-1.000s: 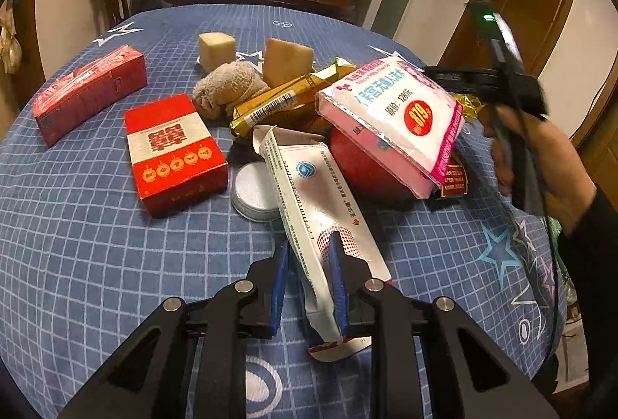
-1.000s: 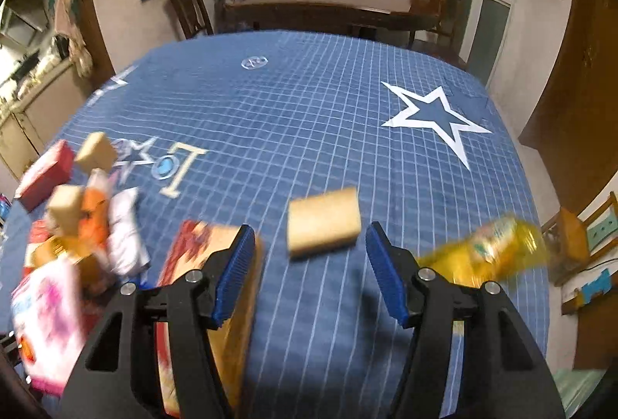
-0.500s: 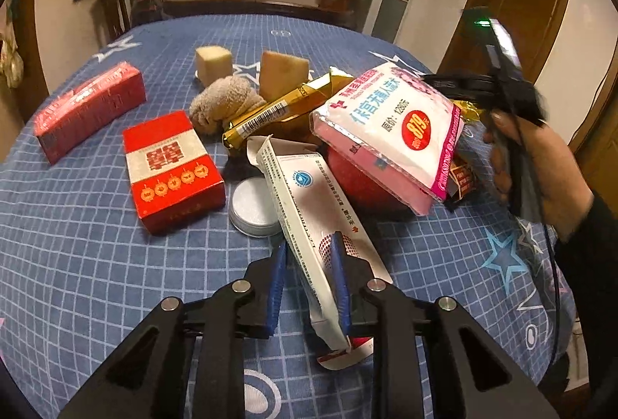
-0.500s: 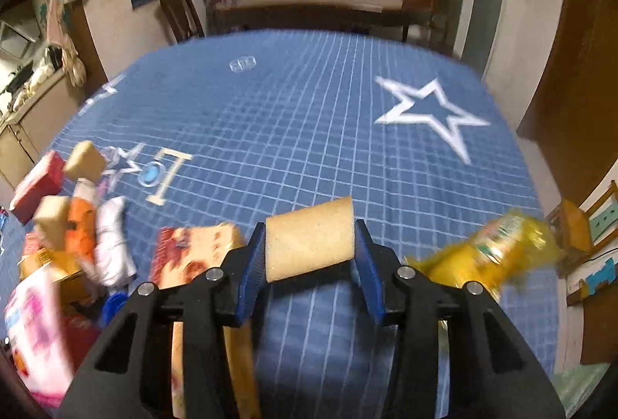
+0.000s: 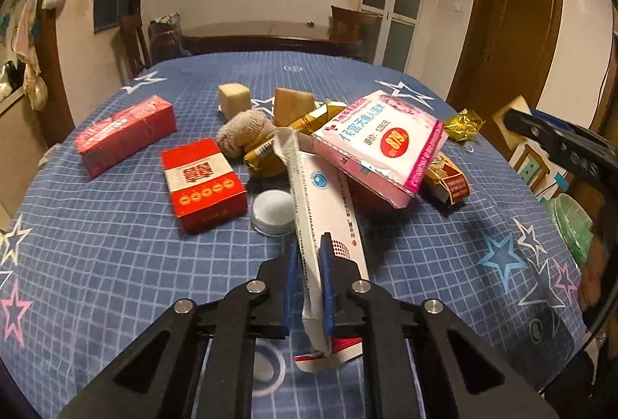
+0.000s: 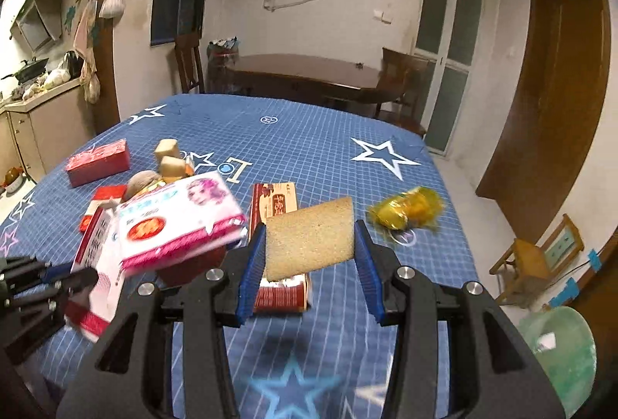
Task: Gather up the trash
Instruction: 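Carry the white box and beige sponge with both grippers over the green bin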
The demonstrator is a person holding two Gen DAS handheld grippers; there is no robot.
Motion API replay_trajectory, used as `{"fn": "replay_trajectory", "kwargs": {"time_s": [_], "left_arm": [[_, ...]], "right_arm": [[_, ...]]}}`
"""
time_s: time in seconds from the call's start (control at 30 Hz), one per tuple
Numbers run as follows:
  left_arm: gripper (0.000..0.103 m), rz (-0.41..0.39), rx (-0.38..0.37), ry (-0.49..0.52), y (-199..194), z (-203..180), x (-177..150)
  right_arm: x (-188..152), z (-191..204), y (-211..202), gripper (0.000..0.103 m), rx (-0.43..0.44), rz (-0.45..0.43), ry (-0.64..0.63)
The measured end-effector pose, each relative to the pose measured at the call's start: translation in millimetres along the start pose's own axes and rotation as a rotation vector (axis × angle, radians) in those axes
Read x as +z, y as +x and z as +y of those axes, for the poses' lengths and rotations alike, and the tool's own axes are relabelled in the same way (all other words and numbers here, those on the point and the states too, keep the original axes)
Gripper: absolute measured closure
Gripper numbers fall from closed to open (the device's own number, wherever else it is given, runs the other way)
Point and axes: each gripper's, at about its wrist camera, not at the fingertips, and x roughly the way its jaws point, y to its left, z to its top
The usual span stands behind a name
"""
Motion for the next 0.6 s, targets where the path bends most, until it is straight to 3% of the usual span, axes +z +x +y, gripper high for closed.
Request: {"fn": "replay_trajectory", "kwargs": {"time_s": [0.6], "left_arm": [[0.093,-0.090,0.033,0.066,-64.6,-27.6,-13.2]], "right_arm": [[-27.7,4.3,-52.8,0.061,-0.048,-0.031,-0.023]]}}
